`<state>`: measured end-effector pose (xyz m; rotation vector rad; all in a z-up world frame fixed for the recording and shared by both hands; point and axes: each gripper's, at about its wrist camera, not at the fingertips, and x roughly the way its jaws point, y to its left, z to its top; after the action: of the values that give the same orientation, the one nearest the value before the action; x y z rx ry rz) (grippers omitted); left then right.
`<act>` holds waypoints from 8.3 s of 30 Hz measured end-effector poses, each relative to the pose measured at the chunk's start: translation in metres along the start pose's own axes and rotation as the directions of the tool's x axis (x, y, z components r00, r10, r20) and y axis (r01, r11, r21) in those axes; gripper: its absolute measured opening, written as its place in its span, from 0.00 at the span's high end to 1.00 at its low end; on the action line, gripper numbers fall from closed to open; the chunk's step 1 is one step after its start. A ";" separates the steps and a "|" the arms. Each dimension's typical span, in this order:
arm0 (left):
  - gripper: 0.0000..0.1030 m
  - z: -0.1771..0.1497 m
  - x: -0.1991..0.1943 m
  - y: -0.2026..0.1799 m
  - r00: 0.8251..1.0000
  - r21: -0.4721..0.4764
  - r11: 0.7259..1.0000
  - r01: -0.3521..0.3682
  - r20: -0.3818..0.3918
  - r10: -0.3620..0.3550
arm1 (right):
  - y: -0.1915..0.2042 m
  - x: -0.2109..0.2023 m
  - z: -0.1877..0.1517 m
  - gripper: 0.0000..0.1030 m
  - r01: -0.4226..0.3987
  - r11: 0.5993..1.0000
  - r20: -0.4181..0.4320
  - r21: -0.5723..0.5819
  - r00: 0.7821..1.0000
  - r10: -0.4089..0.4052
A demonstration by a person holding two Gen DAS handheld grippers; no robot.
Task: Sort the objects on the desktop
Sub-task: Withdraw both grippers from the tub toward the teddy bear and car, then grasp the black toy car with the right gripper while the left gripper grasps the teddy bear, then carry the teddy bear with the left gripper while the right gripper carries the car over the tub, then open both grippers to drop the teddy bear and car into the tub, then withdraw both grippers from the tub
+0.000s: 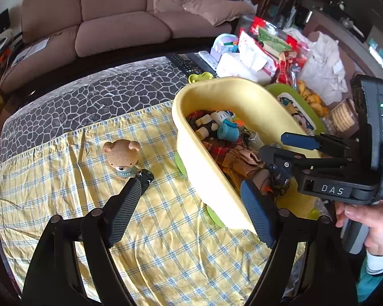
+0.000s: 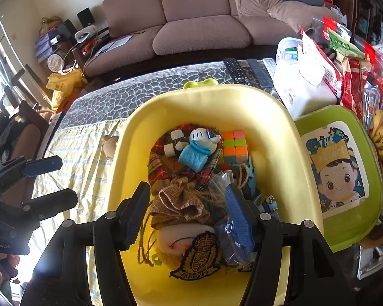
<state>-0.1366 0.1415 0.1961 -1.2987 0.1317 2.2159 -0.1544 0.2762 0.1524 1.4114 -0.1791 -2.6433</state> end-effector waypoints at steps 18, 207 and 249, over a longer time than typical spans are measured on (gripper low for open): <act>0.00 -0.059 -0.058 0.013 0.999 -0.082 0.996 -0.038 0.033 0.041 | 0.040 -0.048 -0.041 0.00 0.048 0.999 0.064 -0.016 0.997 -0.047; 0.52 0.098 0.153 -0.092 0.989 0.148 0.989 0.004 -0.146 0.018 | -0.051 0.012 -0.013 0.33 0.062 0.958 -0.015 -0.279 0.998 -0.069; 0.00 -0.037 -0.032 -0.044 0.998 0.014 0.998 -0.068 0.002 0.068 | -0.010 -0.063 -0.072 0.01 0.093 0.990 0.039 -0.108 0.995 -0.089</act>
<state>-0.0740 0.1518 0.2117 -1.3035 0.1930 2.2685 -0.0610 0.2943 0.1624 1.3724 0.0275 -2.7042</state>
